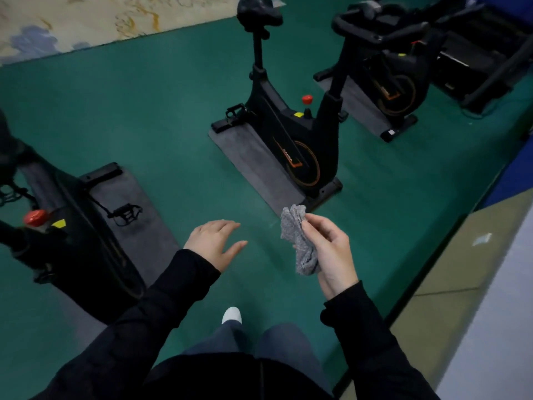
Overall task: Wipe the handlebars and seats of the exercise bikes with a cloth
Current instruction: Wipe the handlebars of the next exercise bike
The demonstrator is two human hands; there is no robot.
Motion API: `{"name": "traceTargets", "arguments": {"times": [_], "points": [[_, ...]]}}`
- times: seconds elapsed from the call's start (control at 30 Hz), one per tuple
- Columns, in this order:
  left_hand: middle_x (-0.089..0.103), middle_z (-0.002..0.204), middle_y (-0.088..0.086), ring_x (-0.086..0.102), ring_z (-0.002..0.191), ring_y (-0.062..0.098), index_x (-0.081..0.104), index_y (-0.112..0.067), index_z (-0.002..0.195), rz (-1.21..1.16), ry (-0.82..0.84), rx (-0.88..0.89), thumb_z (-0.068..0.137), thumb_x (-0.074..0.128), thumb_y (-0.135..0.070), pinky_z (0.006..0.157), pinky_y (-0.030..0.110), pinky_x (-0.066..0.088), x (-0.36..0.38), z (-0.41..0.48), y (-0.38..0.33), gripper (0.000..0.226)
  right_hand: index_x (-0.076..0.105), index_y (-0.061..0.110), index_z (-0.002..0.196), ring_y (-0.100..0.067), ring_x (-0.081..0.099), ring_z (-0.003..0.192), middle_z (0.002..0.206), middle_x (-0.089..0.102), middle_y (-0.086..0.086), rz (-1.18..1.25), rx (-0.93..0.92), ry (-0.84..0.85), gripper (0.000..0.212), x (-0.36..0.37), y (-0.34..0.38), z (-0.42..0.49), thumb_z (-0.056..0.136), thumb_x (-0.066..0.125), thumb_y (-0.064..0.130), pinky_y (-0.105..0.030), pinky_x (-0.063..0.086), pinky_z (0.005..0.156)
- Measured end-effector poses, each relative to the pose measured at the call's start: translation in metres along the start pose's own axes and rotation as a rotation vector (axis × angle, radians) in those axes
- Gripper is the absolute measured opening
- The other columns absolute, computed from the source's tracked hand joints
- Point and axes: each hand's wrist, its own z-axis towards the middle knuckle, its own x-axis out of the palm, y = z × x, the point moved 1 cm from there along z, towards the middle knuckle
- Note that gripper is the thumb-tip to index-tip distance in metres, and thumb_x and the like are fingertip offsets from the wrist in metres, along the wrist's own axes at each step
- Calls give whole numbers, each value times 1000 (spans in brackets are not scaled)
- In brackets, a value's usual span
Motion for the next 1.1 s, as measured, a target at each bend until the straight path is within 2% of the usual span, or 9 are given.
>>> {"name": "traceTargets", "arguments": {"times": [0.13, 0.27, 0.4, 0.63, 0.77, 0.93, 1.1], "points": [[46, 142, 0, 40, 132, 18, 43, -18, 139, -59, -30, -78, 93, 48, -46, 108, 34, 30, -12, 21, 11, 54, 69, 16, 97, -13, 64, 96, 98, 71, -1, -44, 7, 92, 14, 27, 12, 42, 90, 62, 6, -21, 50, 81], [45, 143, 3, 41, 132, 20, 41, -16, 140, -83, -54, -194, 93, 49, -45, 107, 35, 31, -19, 45, 25, 56, 68, 13, 100, -16, 65, 101, 105, 70, -8, -79, 14, 209, 13, 48, 23, 84, 91, 61, 6, -27, 52, 90], [45, 143, 3, 40, 131, 20, 40, -16, 141, -89, -86, -301, 93, 48, -45, 107, 36, 32, -26, 78, 31, 57, 68, 15, 97, -13, 64, 97, 100, 70, -4, -82, 36, 284, 13, 59, 35, 135, 91, 61, 5, -24, 52, 87], [42, 145, 3, 38, 133, 20, 38, -16, 142, -154, -186, -437, 93, 47, -45, 108, 36, 30, -44, 162, 20, 57, 70, 20, 94, -19, 64, 104, 100, 72, -2, -126, 42, 429, 13, 71, 68, 245, 90, 63, 9, -33, 50, 93], [42, 145, 2, 37, 134, 19, 38, -16, 142, -168, -241, -509, 93, 48, -45, 109, 36, 29, -55, 197, 17, 57, 70, 21, 94, -15, 64, 101, 97, 72, 2, -166, 45, 511, 13, 82, 83, 296, 90, 63, 11, -29, 51, 92], [44, 144, 3, 38, 133, 19, 40, -15, 141, -180, -293, -621, 92, 50, -44, 109, 37, 30, -67, 217, 29, 57, 68, 17, 95, -18, 63, 103, 103, 70, -6, -192, 68, 622, 13, 116, 91, 337, 90, 62, 7, -33, 49, 95], [44, 144, 2, 39, 132, 19, 40, -15, 140, -180, -325, -727, 92, 51, -43, 108, 38, 31, -79, 226, 61, 57, 69, 19, 94, -16, 63, 100, 99, 71, -2, -210, 93, 736, 15, 166, 91, 367, 90, 62, 7, -31, 49, 93]]}}
